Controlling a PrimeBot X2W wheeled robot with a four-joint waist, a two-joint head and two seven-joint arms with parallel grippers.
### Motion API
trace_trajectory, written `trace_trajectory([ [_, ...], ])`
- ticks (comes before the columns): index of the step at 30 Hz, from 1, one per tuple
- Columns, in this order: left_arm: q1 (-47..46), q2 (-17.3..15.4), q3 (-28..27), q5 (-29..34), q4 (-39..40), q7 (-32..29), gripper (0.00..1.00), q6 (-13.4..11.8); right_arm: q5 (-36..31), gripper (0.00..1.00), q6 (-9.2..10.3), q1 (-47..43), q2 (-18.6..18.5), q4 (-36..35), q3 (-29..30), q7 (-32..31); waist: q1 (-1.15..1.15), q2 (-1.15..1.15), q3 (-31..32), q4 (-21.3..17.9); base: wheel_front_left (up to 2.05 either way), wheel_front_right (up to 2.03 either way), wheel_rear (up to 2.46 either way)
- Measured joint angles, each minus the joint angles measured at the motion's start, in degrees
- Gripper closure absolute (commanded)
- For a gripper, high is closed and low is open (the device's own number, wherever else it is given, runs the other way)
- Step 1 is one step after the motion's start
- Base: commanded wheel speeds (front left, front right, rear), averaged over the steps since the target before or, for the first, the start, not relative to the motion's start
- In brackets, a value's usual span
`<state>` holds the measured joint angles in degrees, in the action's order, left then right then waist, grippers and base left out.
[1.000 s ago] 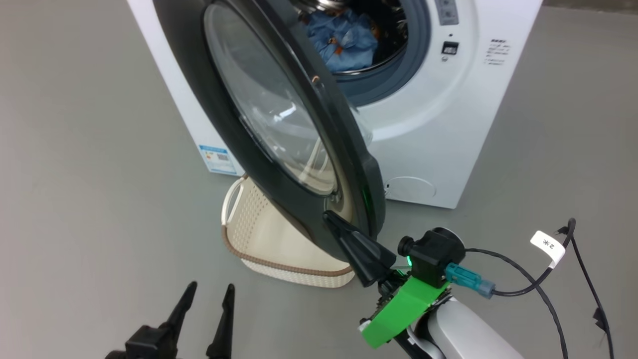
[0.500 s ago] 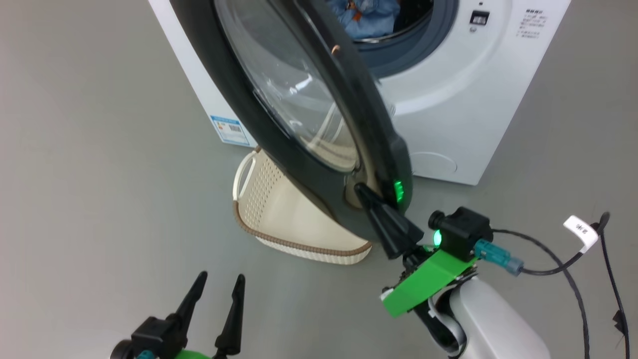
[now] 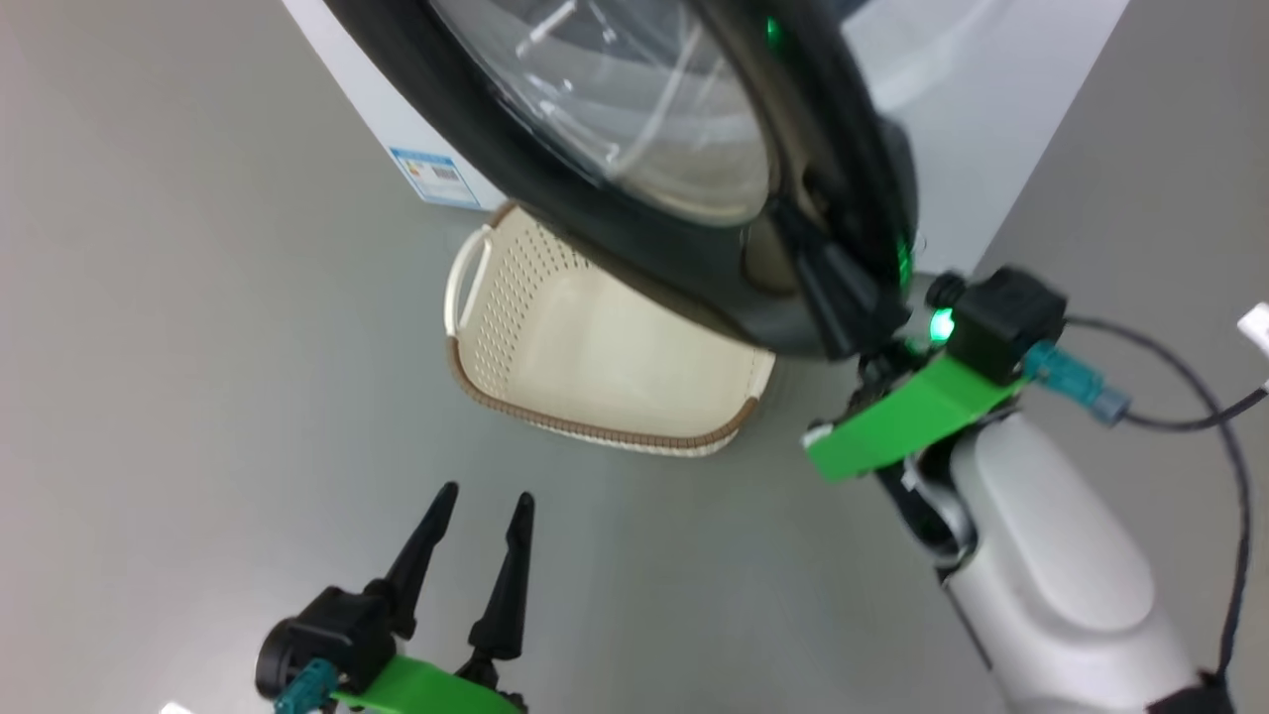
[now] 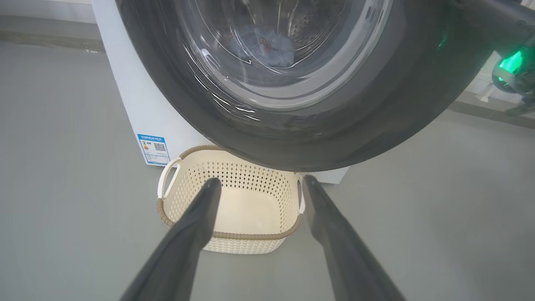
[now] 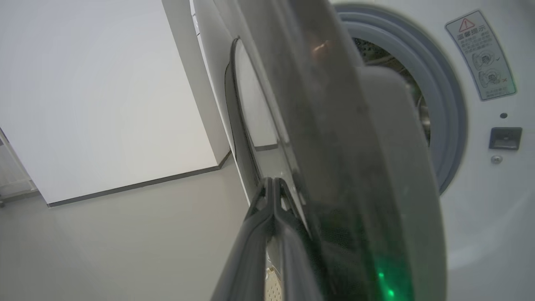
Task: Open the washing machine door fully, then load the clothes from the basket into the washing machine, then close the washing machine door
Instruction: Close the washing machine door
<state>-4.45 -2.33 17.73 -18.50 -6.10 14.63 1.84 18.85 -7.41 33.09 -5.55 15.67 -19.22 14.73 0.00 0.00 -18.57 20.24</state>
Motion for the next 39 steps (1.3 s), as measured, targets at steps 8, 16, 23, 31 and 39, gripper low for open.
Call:
trace_trajectory([
  [8,-3.0,0.1,3.1,-1.0,3.0,0.0,0.00,-2.1,-0.6,1.00,0.00,8.9,-3.1,-0.4,1.9,0.0,0.00,0.00,-6.0,-0.9,0.00,0.00,0.00],
  [16,-5.6,0.2,7.9,-3.5,5.7,0.0,0.00,-3.9,-1.1,1.00,-0.01,17.3,-6.7,2.0,3.7,0.0,0.00,0.00,-11.7,-0.8,0.00,0.00,0.00],
  [23,-7.6,0.2,10.0,-4.2,7.5,0.0,0.00,-5.1,-1.7,1.00,-0.01,23.6,-9.2,4.4,5.9,0.0,0.00,0.00,-15.0,0.5,0.00,0.00,0.00],
  [31,-7.6,0.3,11.4,-4.6,8.6,0.0,0.00,-5.5,-3.8,1.00,-0.53,28.8,-11.4,9.0,8.9,0.1,0.00,0.00,-16.6,3.4,0.00,0.00,0.00],
  [39,-7.6,0.3,10.6,-5.1,8.1,0.0,0.00,-5.7,-4.8,1.00,-1.01,29.3,-11.1,10.5,10.7,0.0,0.00,0.00,-15.5,3.7,0.00,0.00,0.00],
])
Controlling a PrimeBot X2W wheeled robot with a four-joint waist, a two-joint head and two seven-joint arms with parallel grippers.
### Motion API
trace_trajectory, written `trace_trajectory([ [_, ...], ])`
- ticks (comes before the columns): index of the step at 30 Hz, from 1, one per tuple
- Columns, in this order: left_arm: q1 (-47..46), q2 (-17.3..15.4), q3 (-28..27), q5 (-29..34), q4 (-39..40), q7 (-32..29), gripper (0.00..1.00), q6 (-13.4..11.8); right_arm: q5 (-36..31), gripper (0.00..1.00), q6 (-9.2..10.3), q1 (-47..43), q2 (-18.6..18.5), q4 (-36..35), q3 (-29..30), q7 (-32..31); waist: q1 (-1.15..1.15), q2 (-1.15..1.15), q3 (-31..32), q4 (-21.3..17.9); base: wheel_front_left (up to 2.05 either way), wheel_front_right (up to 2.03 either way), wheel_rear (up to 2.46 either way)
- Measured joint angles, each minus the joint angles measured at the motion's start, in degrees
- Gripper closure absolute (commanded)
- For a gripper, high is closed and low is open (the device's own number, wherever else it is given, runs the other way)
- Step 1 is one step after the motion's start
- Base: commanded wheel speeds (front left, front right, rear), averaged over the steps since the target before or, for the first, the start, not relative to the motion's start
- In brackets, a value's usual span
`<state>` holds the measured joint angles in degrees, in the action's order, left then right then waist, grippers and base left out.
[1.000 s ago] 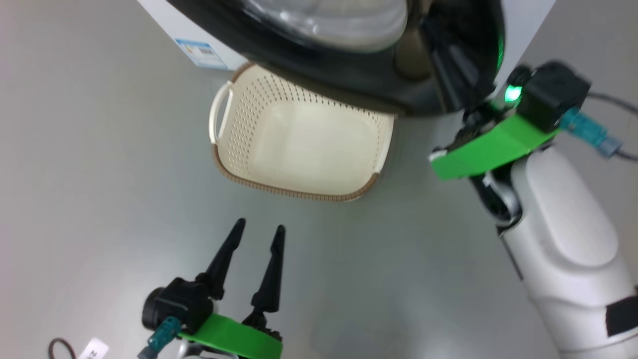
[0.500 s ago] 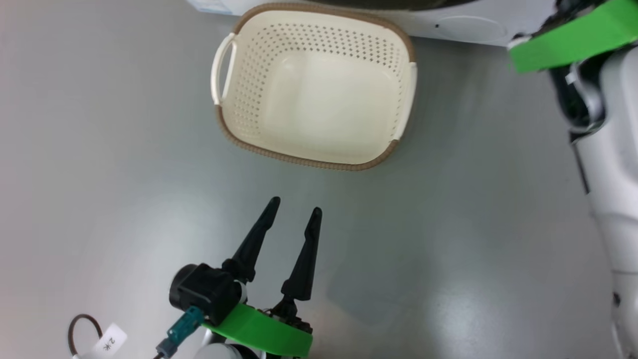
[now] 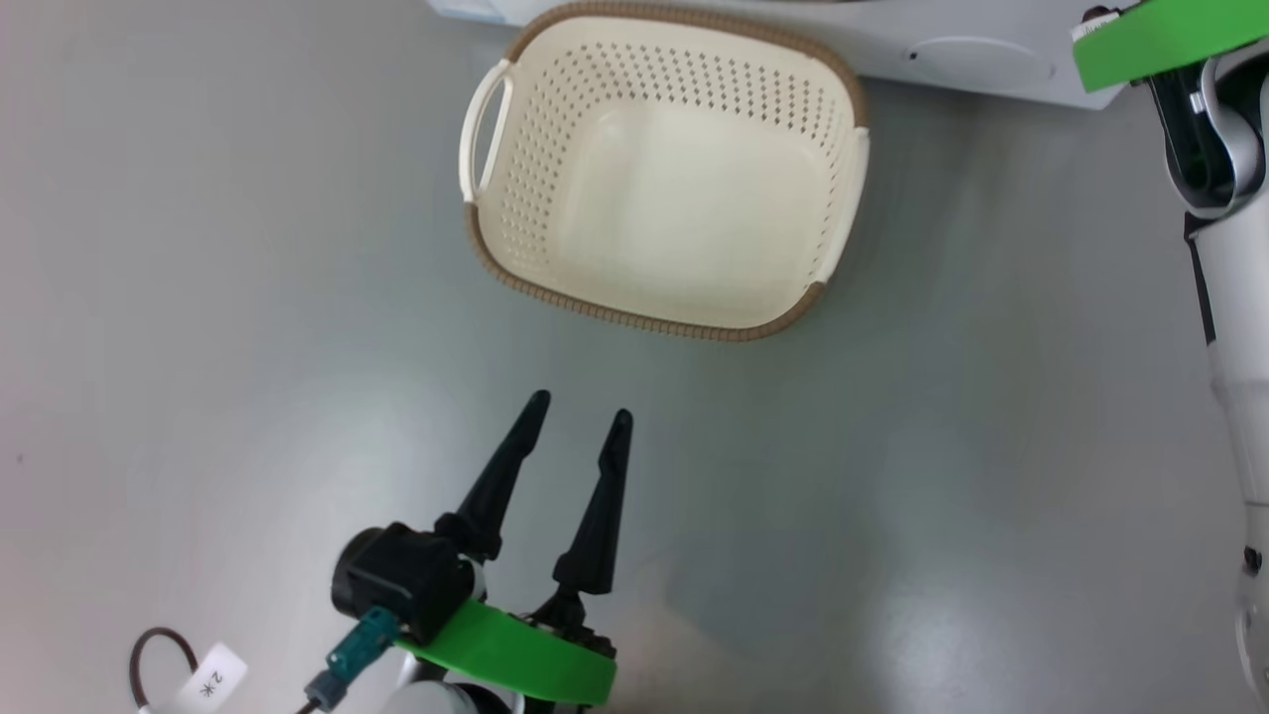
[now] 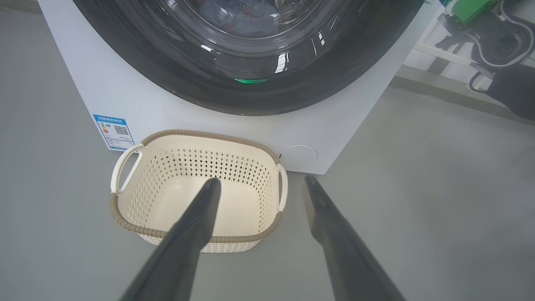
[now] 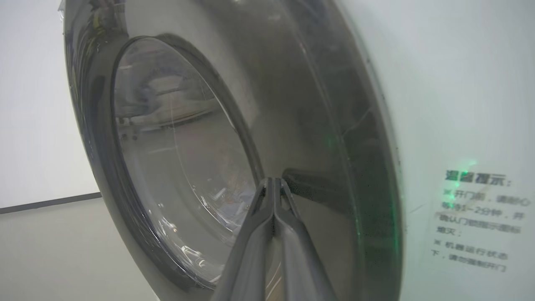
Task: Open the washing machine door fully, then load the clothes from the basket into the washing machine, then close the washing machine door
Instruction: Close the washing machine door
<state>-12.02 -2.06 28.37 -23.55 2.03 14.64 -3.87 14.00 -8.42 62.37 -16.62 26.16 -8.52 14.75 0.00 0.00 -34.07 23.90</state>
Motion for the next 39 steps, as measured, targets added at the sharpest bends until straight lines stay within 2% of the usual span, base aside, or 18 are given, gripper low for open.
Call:
trace_trajectory([
  [9,0.4,0.1,-5.4,-2.0,-3.7,0.0,0.00,0.4,0.7,1.00,0.58,-11.3,1.3,-6.1,2.3,0.0,0.00,0.00,5.6,-3.1,0.00,0.00,0.00],
  [10,0.5,0.1,-6.1,-2.1,-4.2,0.0,0.00,0.7,0.7,0.97,0.58,-13.2,1.9,-6.7,2.0,0.0,0.00,0.00,6.4,-3.5,0.00,0.00,0.00],
  [11,0.6,0.1,-6.9,-2.0,-4.7,0.0,0.00,0.9,0.7,0.85,0.58,-15.0,2.3,-7.2,1.7,0.0,0.00,0.00,7.3,-4.0,0.00,0.00,0.00],
  [12,0.9,0.1,-7.4,-2.0,-5.2,0.0,0.00,1.4,0.7,0.68,0.58,-16.9,2.6,-7.9,1.5,0.0,0.00,0.00,8.2,-4.4,0.00,0.00,0.00],
  [15,2.3,0.1,-9.1,-2.0,-6.6,0.0,0.00,2.2,0.7,0.43,0.58,-21.8,3.2,-9.9,0.9,0.0,0.00,0.00,10.9,-5.9,0.00,0.00,0.00],
  [17,3.5,0.1,-10.3,-1.8,-7.7,0.0,0.00,2.2,0.5,0.00,0.58,-24.8,3.7,-11.5,0.1,0.0,0.00,0.00,12.8,-7.1,0.00,0.00,0.00],
  [27,9.2,-0.1,-13.3,-0.7,-10.8,0.0,0.00,3.7,-0.3,0.00,0.58,-40.1,5.3,-18.6,-1.9,0.0,0.00,0.00,22.1,-14.0,0.00,0.00,0.00],
  [39,13.6,-0.2,-15.8,1.7,-12.1,0.0,0.00,4.6,-1.6,0.00,0.59,-55.9,6.8,-25.2,5.5,0.0,0.00,0.00,31.7,-20.2,0.00,0.00,0.00],
])
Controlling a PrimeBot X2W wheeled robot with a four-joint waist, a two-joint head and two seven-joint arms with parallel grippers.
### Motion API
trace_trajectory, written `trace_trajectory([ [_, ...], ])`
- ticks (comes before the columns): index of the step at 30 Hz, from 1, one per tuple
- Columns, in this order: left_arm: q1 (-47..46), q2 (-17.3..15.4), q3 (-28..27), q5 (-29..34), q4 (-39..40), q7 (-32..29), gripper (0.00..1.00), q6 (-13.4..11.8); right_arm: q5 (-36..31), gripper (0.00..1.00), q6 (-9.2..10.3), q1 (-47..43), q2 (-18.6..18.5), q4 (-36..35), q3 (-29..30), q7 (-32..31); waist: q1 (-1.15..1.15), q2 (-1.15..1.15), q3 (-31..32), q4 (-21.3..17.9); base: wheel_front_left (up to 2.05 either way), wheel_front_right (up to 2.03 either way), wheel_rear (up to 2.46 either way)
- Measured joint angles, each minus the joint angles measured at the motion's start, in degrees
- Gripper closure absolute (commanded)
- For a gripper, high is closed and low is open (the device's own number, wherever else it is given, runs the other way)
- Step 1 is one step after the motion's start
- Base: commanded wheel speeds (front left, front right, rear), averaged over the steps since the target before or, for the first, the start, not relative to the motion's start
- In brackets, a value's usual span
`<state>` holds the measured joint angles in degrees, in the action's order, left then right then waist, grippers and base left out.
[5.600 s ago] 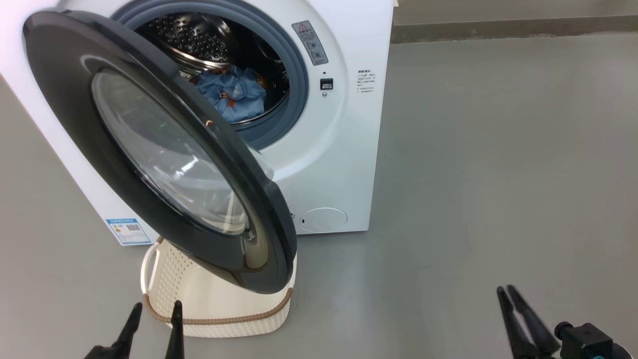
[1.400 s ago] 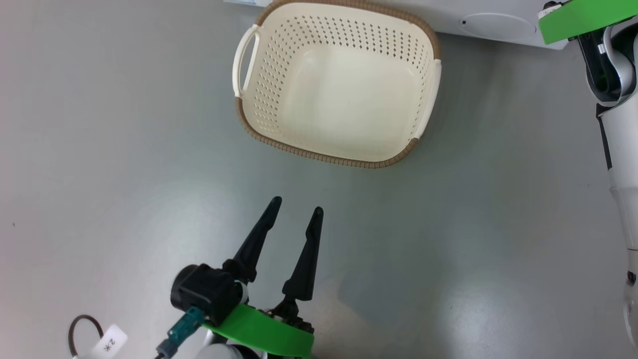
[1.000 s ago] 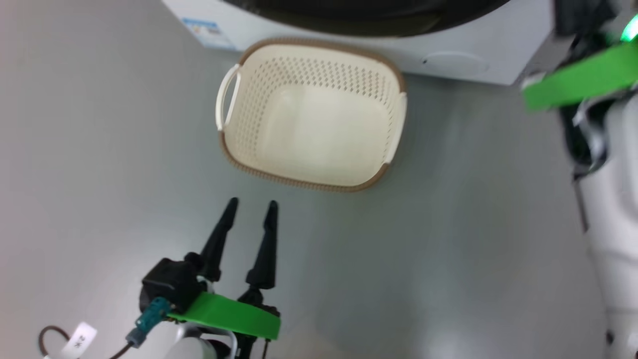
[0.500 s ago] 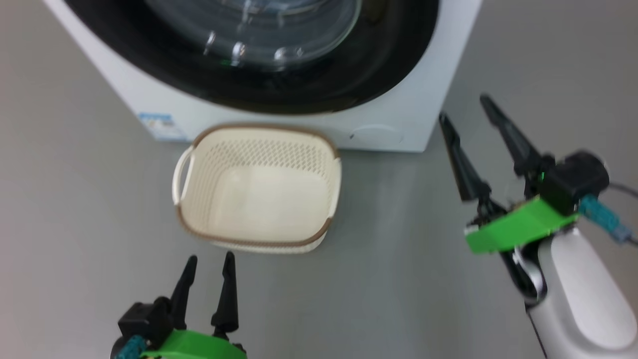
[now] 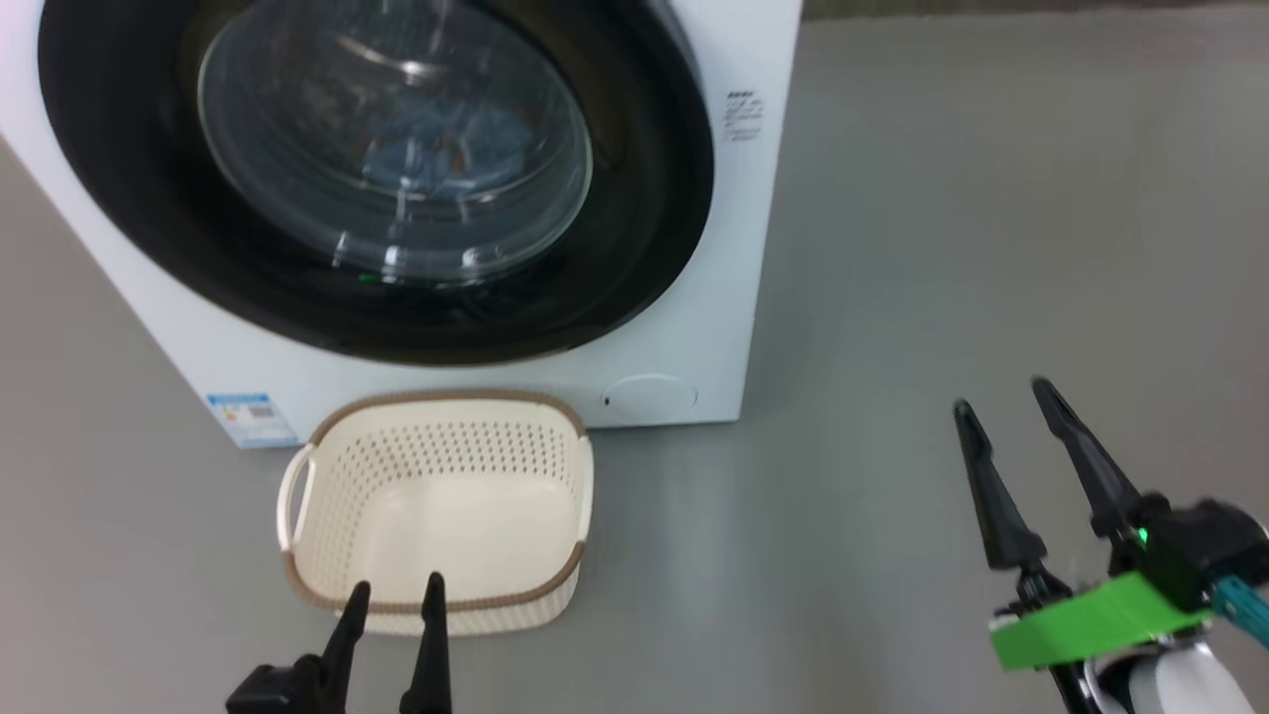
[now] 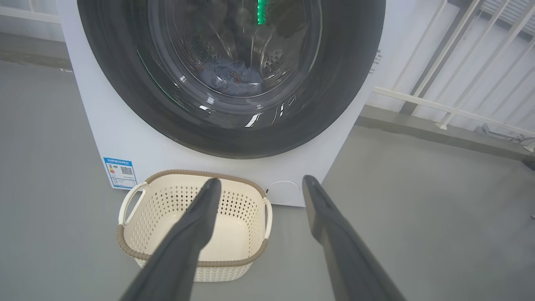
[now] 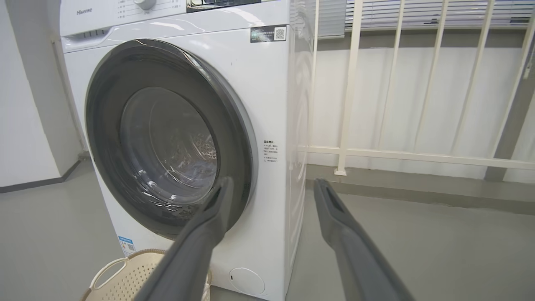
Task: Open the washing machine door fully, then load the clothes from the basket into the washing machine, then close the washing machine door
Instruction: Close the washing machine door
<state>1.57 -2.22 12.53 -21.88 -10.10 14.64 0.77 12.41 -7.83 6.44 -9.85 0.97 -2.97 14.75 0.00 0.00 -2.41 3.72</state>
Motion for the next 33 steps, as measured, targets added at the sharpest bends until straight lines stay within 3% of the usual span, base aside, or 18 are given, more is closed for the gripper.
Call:
trace_trajectory([
  [11,2.2,-0.1,-1.0,0.8,-0.7,0.0,0.00,0.6,-2.7,0.00,0.00,-10.1,3.8,-0.7,5.7,0.0,0.00,0.00,3.9,-2.1,0.00,0.00,0.00],
  [33,2.3,-0.1,-1.0,1.9,-1.3,0.0,0.00,1.1,-5.5,0.00,0.00,-12.7,6.2,2.3,8.2,0.0,0.00,0.00,4.5,-1.5,0.00,0.00,0.00],
])
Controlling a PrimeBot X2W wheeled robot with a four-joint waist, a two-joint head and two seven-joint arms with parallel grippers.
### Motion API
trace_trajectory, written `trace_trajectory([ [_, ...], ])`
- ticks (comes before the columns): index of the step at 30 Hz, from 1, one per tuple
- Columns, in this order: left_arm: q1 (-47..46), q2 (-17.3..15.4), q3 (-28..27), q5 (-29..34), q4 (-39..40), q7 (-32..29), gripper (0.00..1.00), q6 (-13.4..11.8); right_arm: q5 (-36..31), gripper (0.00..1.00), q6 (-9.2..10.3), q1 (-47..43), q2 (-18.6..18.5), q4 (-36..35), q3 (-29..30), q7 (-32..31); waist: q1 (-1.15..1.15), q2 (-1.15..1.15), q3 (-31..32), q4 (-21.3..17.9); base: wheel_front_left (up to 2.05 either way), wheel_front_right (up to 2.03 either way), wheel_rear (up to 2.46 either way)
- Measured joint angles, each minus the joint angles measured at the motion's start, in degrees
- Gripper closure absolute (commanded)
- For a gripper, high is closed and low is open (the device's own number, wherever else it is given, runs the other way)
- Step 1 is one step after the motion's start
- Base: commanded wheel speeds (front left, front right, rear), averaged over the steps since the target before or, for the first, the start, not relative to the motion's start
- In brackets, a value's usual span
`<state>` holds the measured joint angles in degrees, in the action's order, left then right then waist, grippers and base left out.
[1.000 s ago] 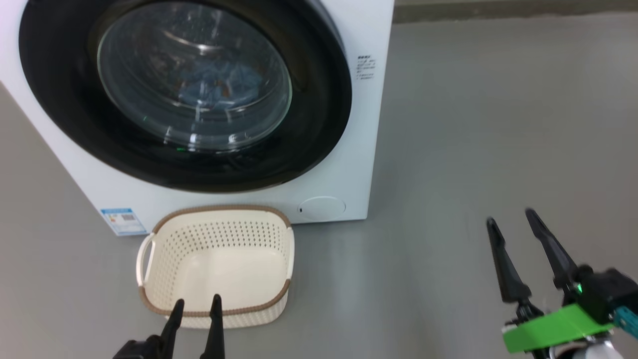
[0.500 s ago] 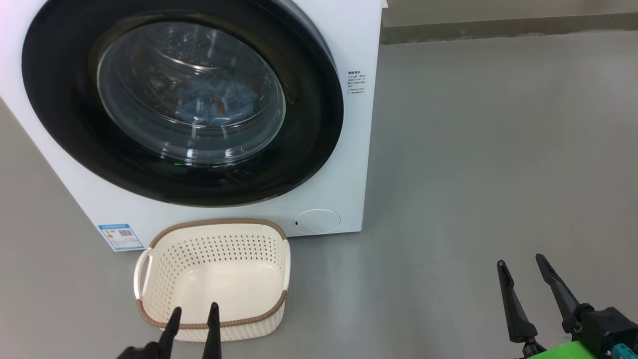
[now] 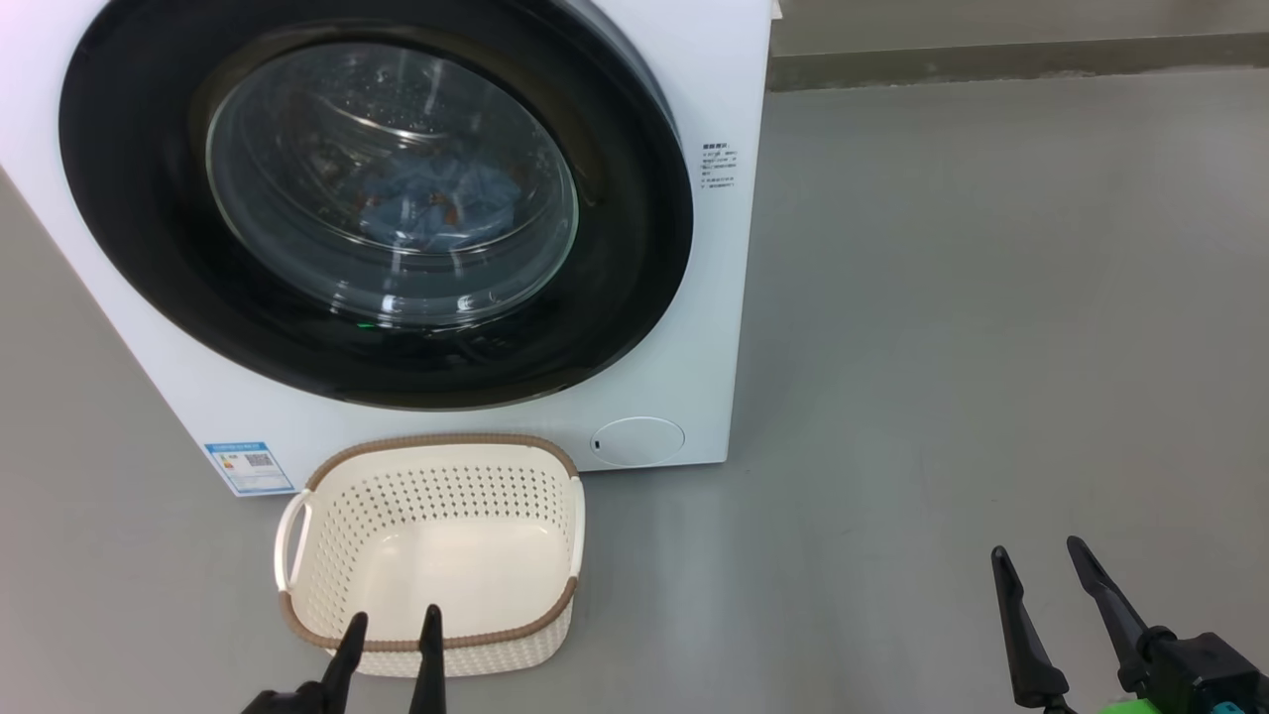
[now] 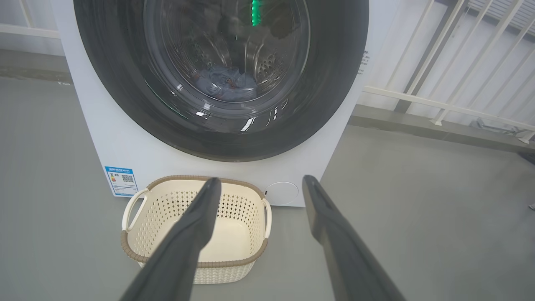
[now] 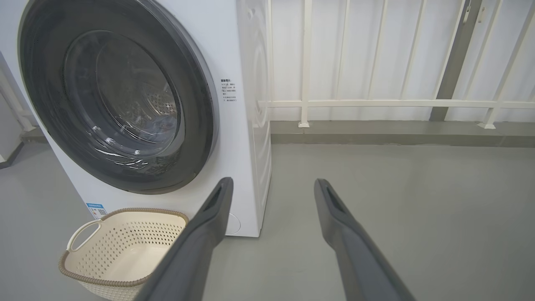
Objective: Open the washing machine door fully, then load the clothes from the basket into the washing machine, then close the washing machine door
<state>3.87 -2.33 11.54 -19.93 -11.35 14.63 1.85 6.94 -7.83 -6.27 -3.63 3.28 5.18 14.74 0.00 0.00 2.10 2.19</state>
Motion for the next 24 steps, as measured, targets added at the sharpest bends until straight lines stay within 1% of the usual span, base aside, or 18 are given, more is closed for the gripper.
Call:
trace_trajectory([
  [3,0.0,0.0,0.1,0.3,0.0,0.0,0.00,0.0,-0.1,0.00,0.00,0.0,0.0,0.3,0.2,0.0,0.00,0.00,0.0,0.2,0.00,0.00,0.00],
  [4,0.0,0.0,0.1,0.9,0.0,0.0,1.00,0.0,-0.3,1.00,0.00,0.0,0.0,0.4,0.2,0.0,0.00,0.00,0.0,0.3,0.00,0.00,0.00],
  [11,1.7,0.6,0.5,0.7,-3.7,-0.1,1.00,-0.1,0.2,1.00,-0.05,-1.0,0.6,5.2,0.0,-0.3,0.00,0.00,0.0,0.3,0.00,0.00,0.00],
  [16,1.9,0.6,0.3,-2.4,-3.8,-0.9,1.00,-0.1,3.5,1.00,-0.05,-1.0,0.6,5.4,0.0,-1.1,-0.03,0.00,0.0,0.2,0.00,0.00,0.00],
  [22,1.8,0.5,-0.4,-6.7,-3.8,-1.8,1.00,0.0,8.1,1.00,-0.05,-0.8,0.6,5.8,0.1,-2.3,-0.01,0.00,-0.3,0.1,0.00,0.00,0.00],
  [24,1.8,0.5,-0.7,-7.7,-3.8,-2.2,1.00,0.5,9.4,1.00,-0.07,-0.7,0.7,5.9,0.1,-2.6,-0.01,0.00,-0.3,0.0,0.00,0.00,0.00],
])
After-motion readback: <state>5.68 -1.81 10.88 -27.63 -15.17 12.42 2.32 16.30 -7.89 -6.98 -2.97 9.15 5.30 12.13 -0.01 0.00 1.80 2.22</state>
